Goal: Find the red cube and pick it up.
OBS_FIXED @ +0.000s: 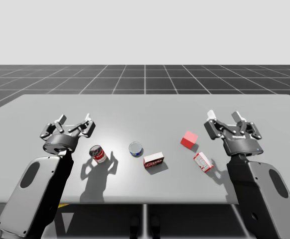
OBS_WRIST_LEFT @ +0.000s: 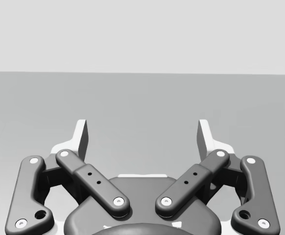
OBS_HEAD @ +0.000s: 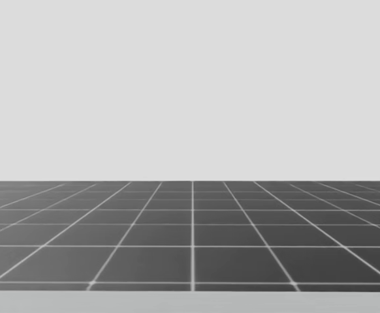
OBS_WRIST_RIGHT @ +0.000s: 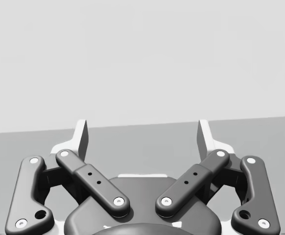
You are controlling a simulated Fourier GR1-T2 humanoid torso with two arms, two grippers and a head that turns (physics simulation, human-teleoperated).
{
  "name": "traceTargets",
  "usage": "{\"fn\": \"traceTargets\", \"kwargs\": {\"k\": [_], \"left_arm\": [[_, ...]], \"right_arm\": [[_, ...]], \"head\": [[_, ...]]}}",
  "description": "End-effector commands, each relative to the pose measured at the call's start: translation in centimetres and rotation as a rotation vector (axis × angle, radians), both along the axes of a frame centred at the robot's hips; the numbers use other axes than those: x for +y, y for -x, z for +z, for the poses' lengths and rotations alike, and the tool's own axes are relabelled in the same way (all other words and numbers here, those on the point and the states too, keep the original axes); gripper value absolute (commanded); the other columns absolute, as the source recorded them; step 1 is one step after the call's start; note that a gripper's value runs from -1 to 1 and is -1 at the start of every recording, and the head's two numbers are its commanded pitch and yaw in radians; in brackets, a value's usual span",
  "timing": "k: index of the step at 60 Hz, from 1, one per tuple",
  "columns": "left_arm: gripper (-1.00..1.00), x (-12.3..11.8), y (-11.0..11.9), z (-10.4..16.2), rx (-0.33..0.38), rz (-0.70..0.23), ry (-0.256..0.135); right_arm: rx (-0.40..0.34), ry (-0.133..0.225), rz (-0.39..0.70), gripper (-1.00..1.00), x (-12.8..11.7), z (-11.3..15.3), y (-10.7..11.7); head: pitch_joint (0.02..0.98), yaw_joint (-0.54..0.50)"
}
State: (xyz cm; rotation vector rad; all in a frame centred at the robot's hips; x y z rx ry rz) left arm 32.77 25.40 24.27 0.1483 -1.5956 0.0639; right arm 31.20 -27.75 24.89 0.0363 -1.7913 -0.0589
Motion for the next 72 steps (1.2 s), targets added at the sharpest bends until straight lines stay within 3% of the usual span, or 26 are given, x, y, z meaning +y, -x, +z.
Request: {"fn": "traceTargets", "kwargs": {"k": [1, 5, 10, 21, 49, 72], "left_arm": [[-1.00, -0.02, 0.04, 0.00, 0.001, 0.000, -0.001], [-1.00, -0.03, 0.05, -0.02, 0.002, 0.001, -0.001], [-1.00, -0.05, 0.05, -0.05, 0.005, 0.002, -0.003], [-1.00, -0.06, 0.02, -0.10, 0.010, 0.006, -0.010], [-1.00, -0.24, -0.05, -0.20, 0.017, 0.003, -0.032], [-1.00, -0.71, -0.03, -0.32, 0.022, -0.014, -0.041]], "right_arm": [[0.030, -0.004, -0.010, -1.00, -0.01, -0.34, 0.15], [0.049, -0.034, 0.059, -1.00, -0.03, -0.24, 0.19], [0.067, -0.004, 0.022, -1.00, 0.05, -0.31, 0.04], [0.066, -0.015, 0.047, -1.00, 0.07, -0.39, -0.03], [0.074, -0.009, 0.042, -1.00, -0.04, -0.45, -0.14], [0.080, -0.006, 0.040, -1.00, -0.02, -0.61, -0.24]], "head": [[0.062, 0.01], [0.068, 0.01], [0.084, 0.01], [0.177, 0.00], [0.584, -0.05], [0.786, -0.32]]}}
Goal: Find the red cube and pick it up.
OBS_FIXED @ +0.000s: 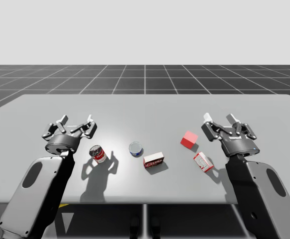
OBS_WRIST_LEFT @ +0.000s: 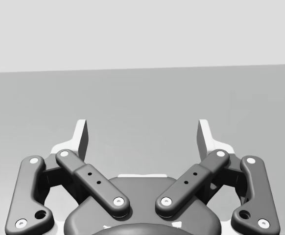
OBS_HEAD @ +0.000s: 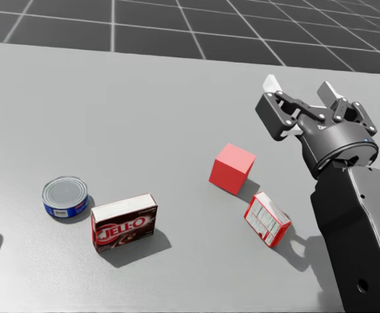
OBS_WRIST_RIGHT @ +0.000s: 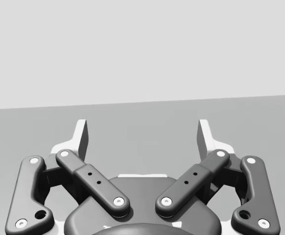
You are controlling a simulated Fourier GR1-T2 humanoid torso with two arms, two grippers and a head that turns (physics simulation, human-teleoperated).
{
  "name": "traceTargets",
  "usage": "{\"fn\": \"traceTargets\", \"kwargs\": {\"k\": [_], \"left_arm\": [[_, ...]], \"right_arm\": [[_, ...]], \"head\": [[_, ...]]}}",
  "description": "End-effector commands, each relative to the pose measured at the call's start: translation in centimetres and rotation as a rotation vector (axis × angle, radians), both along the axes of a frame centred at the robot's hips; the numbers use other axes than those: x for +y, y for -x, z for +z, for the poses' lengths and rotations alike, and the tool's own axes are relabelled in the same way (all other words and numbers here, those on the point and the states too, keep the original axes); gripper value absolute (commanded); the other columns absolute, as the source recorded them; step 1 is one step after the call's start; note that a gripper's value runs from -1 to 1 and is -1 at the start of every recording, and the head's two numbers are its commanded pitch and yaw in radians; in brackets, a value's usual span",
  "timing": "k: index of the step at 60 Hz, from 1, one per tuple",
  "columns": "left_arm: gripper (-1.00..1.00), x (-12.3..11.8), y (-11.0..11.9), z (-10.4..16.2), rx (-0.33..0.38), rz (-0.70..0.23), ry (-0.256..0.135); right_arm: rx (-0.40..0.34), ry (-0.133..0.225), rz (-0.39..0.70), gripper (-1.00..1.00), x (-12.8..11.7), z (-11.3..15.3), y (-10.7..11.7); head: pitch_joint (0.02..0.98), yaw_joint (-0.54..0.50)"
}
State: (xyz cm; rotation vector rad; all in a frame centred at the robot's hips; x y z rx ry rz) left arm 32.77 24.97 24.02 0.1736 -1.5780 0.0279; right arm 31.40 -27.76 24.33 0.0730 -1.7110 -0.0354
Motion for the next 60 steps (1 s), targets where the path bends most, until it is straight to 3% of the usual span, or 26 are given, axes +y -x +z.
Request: {"fn": "traceTargets", "kwargs": {"k": [1, 10, 16, 20, 23, 29, 34, 42, 60], "left_arm": [[-1.00, -0.3, 0.0, -0.1, 0.003, -0.010, -0.003], [-1.00, -0.5, -0.1, -0.1, 0.004, -0.017, -0.003], [-1.00, -0.5, -0.1, -0.1, 0.004, -0.017, -0.001], [-1.00, -0.5, -0.1, -0.1, 0.006, -0.015, 0.002], [-1.00, -0.5, -0.1, -0.1, 0.006, -0.015, 0.004], [-1.00, -0.5, -0.1, -0.1, 0.005, -0.017, 0.004], [-1.00, -0.5, 0.0, -0.1, 0.005, -0.019, 0.004], [-1.00, -0.5, 0.0, 0.0, 0.007, -0.020, 0.006], [-1.00, -0.5, 0.1, 0.0, 0.010, -0.021, 0.006]], "right_arm": [[0.002, -0.001, 0.000, -1.00, 0.0, 0.0, 0.0], [0.006, -0.012, 0.007, -1.00, 0.4, 0.0, 0.1], [0.019, -0.044, 0.029, -1.00, 1.3, 0.4, 0.8], [0.041, -0.054, -0.005, -1.00, 2.3, 0.8, 1.6], [0.057, -0.081, -0.049, -1.00, 3.3, 1.0, 2.3], [0.072, -0.064, -0.081, -1.00, 5.0, 0.7, 3.6], [0.102, -0.068, -0.140, -1.00, 7.2, -0.2, 4.8], [0.150, -0.075, -0.126, -1.00, 9.9, -2.0, 6.4], [0.268, -0.079, -0.148, -1.00, 12.9, -6.8, 7.8]], "head": [[0.790, -0.33], [0.819, -0.40], [0.810, -0.41], [0.806, -0.40], [0.804, -0.40], [0.802, -0.40], [0.801, -0.40], [0.799, -0.40], [0.800, -0.39]]}}
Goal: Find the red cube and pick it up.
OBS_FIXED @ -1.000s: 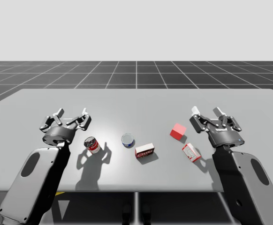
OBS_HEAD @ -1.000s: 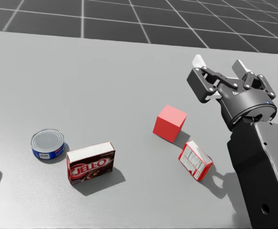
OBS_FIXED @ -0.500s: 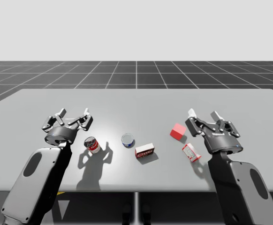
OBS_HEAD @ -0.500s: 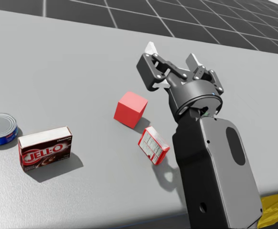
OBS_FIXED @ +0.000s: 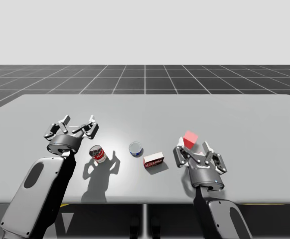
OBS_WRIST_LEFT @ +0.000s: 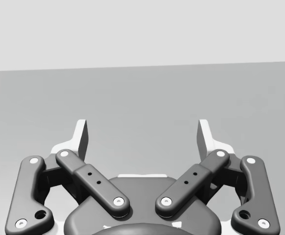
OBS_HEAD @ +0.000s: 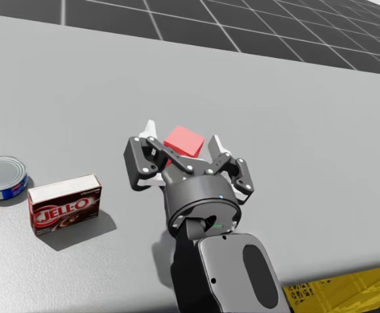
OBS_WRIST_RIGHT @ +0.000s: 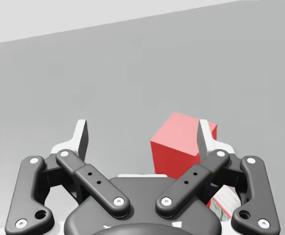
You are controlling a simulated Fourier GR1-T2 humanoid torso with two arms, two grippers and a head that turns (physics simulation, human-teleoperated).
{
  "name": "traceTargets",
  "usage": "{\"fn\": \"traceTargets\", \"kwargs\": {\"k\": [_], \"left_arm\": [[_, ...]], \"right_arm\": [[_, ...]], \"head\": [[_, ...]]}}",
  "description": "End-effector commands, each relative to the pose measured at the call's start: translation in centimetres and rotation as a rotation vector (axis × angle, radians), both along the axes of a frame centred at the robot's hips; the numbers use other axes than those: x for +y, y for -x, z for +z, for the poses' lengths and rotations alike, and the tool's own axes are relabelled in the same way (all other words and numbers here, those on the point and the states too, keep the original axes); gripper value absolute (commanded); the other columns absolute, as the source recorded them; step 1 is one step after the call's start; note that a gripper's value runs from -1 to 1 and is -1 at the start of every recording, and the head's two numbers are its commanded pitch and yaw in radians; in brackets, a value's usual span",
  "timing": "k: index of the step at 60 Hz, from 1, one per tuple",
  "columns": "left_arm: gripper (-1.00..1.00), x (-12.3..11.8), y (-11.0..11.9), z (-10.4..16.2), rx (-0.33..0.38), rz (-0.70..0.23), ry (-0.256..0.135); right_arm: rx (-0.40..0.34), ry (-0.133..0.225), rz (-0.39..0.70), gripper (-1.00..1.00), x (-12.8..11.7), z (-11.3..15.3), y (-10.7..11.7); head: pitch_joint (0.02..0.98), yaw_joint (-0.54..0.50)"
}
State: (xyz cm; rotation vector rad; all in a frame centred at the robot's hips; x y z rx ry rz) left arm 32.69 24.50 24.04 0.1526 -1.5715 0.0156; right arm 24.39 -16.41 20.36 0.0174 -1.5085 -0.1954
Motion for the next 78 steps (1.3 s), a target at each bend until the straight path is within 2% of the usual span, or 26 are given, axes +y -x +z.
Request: {"fn": "traceTargets", "kwargs": {"k": [1, 4, 6, 9, 12, 18, 28, 32, 35, 41, 51, 72, 78], "left_arm": [[-1.00, 0.0, 0.0, 0.0, 0.002, -0.001, 0.000], [-1.00, 0.0, 0.1, 0.0, 0.002, -0.001, 0.000], [-1.00, 0.0, 0.1, 0.0, 0.003, -0.001, 0.000], [-1.00, 0.0, 0.1, 0.0, 0.003, -0.001, 0.000], [-1.00, -0.1, 0.1, 0.0, 0.003, -0.002, 0.000], [-1.00, 0.0, 0.2, 0.1, 0.003, -0.001, 0.000], [-1.00, 0.0, 0.3, 0.1, 0.002, 0.000, 0.002], [-1.00, -0.1, 0.3, 0.1, 0.002, 0.000, 0.002], [-1.00, -0.1, 0.3, 0.1, 0.001, 0.003, 0.000], [-1.00, 0.0, 0.3, 0.1, -0.001, 0.005, -0.003], [-1.00, 0.0, 0.4, 0.2, -0.003, 0.008, -0.004], [-1.00, 0.0, 0.4, 0.2, -0.001, 0.007, -0.004], [-1.00, -0.1, 0.4, 0.2, -0.001, 0.007, -0.004]], "right_arm": [[0.070, -0.006, -0.022, -1.00, 1.6, -3.0, 0.8], [0.086, 0.011, -0.036, -1.00, 2.1, -3.6, 1.0], [0.109, 0.001, -0.037, -1.00, 2.3, -4.0, 1.0], [0.127, 0.024, -0.060, -1.00, 2.7, -4.7, 1.0], [0.153, 0.026, -0.086, -1.00, 2.7, -5.3, 0.8], [0.191, 0.030, -0.105, -1.00, 2.2, -6.2, 0.3], [0.208, 0.079, -0.149, -1.00, 1.1, -7.3, -1.1], [0.219, 0.062, -0.142, -1.00, 0.7, -7.5, -1.6], [0.216, 0.079, -0.156, -1.00, 0.3, -7.7, -2.3], [0.229, 0.073, -0.154, -1.00, 0.0, -7.6, -3.3], [0.230, 0.093, -0.169, -1.00, -0.2, -7.4, -4.8], [0.246, 0.100, -0.192, -1.00, -0.6, -6.8, -8.3], [0.249, 0.115, -0.202, -1.00, -0.7, -6.8, -9.0]], "head": [[0.800, -0.39], [0.801, -0.39], [0.802, -0.38], [0.802, -0.38], [0.803, -0.38], [0.804, -0.38], [0.805, -0.37], [0.806, -0.37], [0.806, -0.37], [0.805, -0.37], [0.804, -0.37], [0.804, -0.37], [0.803, -0.36]]}}
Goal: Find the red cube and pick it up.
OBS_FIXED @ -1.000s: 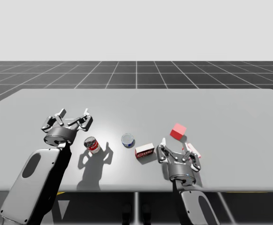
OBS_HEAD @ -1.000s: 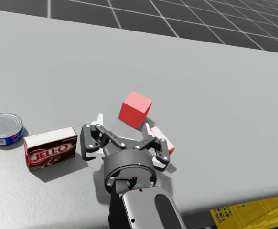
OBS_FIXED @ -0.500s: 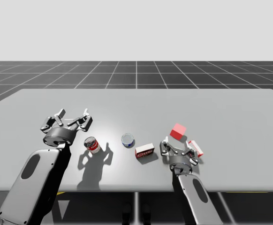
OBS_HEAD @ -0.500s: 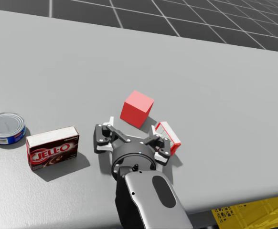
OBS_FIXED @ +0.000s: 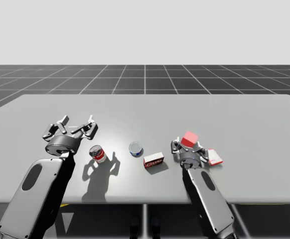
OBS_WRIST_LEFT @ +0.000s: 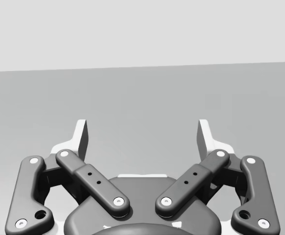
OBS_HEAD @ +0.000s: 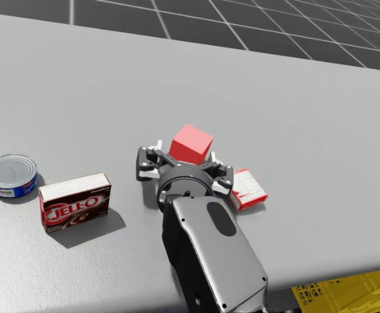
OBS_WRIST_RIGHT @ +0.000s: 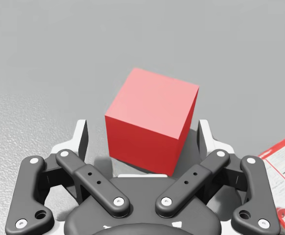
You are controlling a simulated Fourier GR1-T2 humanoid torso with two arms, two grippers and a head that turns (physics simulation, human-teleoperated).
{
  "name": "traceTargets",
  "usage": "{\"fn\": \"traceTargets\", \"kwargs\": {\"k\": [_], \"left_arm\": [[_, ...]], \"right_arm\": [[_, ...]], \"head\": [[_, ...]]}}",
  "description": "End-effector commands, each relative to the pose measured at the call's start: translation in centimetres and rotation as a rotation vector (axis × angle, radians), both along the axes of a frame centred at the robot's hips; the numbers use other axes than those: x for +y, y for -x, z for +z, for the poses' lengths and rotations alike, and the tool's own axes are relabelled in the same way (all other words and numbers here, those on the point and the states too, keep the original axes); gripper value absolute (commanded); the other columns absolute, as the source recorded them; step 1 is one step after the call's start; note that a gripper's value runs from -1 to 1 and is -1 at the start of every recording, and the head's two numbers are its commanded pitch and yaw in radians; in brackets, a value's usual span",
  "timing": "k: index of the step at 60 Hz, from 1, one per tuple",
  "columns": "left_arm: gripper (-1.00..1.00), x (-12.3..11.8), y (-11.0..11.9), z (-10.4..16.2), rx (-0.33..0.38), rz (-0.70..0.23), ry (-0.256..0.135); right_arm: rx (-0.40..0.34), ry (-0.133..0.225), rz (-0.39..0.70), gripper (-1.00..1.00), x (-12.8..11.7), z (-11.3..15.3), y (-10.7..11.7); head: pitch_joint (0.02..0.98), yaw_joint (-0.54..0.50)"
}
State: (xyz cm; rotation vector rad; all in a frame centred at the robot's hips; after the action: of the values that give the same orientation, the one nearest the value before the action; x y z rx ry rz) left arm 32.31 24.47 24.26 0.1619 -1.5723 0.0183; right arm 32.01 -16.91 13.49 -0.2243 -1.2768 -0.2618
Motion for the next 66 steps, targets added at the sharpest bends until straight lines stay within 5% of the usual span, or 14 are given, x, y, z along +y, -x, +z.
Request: {"fn": "traceTargets", "kwargs": {"k": [1, 20, 24, 25, 27, 28, 30, 43, 66], "left_arm": [[-1.00, 0.0, 0.0, 0.0, 0.001, 0.000, 0.000], [-1.00, 0.0, 0.1, 0.0, 0.001, 0.000, 0.000], [-1.00, 0.0, 0.1, 0.0, 0.001, 0.000, -0.001], [-1.00, 0.0, 0.1, 0.0, 0.001, 0.000, -0.001], [-1.00, 0.0, 0.1, 0.0, 0.001, 0.000, -0.002], [-1.00, 0.0, 0.1, 0.0, 0.000, 0.001, -0.003], [-1.00, 0.0, 0.0, 0.0, 0.000, 0.001, -0.003], [-1.00, -0.1, 0.0, 0.0, 0.000, 0.000, -0.006], [-1.00, -0.2, 0.0, -0.2, 0.003, 0.000, -0.009]], "right_arm": [[0.009, 0.016, -0.014, -1.00, -0.2, 0.0, -1.5], [0.064, 0.025, -0.054, -1.00, -0.8, -0.8, -3.0], [0.082, -0.012, -0.025, -1.00, -1.1, -1.0, -3.0], [0.082, -0.017, -0.024, -0.89, -1.3, -1.0, -3.0], [0.073, -0.012, -0.036, -0.30, -1.4, -1.1, -3.0], [0.070, -0.011, -0.041, 0.63, -1.5, -1.2, -2.9], [0.072, -0.016, -0.038, 1.00, -1.6, -1.2, -2.7], [0.060, -0.011, -0.044, 1.00, -2.3, -1.2, -1.6], [0.047, -0.011, -0.037, 1.00, -2.5, -1.4, -1.2]], "head": [[0.803, -0.36], [0.799, -0.36], [0.797, -0.37], [0.797, -0.37], [0.796, -0.37], [0.796, -0.37], [0.795, -0.37], [0.777, -0.38], [0.510, -0.39]]}}
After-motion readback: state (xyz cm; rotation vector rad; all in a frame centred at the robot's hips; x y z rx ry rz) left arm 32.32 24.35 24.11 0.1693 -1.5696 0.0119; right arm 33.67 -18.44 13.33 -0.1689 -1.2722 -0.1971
